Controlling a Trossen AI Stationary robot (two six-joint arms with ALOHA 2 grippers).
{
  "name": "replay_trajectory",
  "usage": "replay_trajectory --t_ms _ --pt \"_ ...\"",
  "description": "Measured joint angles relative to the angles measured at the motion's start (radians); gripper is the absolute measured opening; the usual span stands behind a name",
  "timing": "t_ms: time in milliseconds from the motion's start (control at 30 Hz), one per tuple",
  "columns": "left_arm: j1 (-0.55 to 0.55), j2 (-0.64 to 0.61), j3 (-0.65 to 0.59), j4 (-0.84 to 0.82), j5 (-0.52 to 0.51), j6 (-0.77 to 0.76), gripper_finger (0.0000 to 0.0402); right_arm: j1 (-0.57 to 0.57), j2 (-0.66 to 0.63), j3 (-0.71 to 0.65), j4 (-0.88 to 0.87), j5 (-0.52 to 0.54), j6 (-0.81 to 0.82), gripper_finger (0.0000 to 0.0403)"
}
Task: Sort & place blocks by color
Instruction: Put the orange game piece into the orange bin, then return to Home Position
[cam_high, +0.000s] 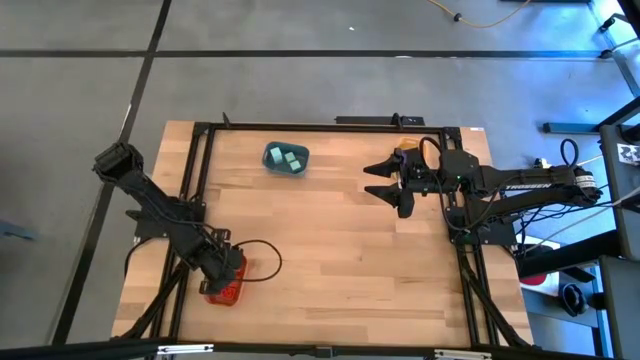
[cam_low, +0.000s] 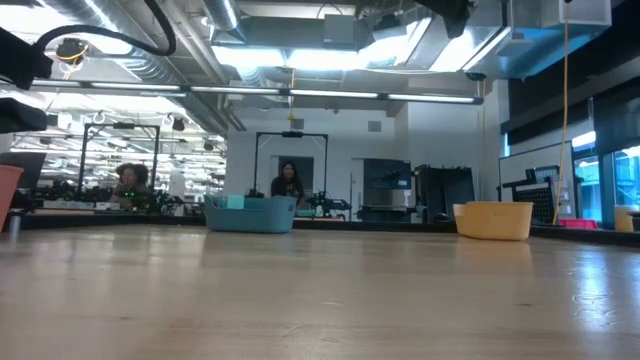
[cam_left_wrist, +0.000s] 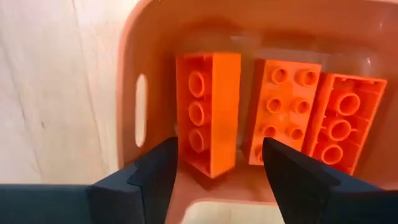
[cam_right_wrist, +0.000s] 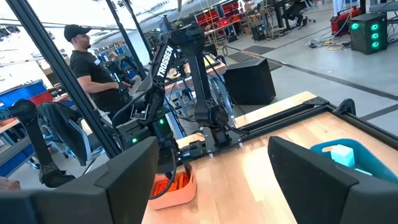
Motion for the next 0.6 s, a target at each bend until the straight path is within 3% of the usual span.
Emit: replay_trajectory --t_ms 167,367,467,600 --pt "0.025 -0.014 0.035 -0.014 0.062 0.0 0.0227 0.0 0.0 0.0 0.0 0.0 -0.001 0.0307" --pt "0.077 -0.136 0.119 -0.014 0.096 0.013 0.0228 0.0 0.0 0.0 0.0 -0.001 -0.001 0.0307" --pt "0.125 -0.229 0.193 -0.014 0.056 0.062 0.0225 0.0 0.0 0.0 0.001 -0.001 -0.002 0.0307" --pt "0.245 -0.327 0.323 -0.008 -0.118 0.183 0.0224 -0.001 0.0 0.0 0.002 -0.001 -0.002 0.0307"
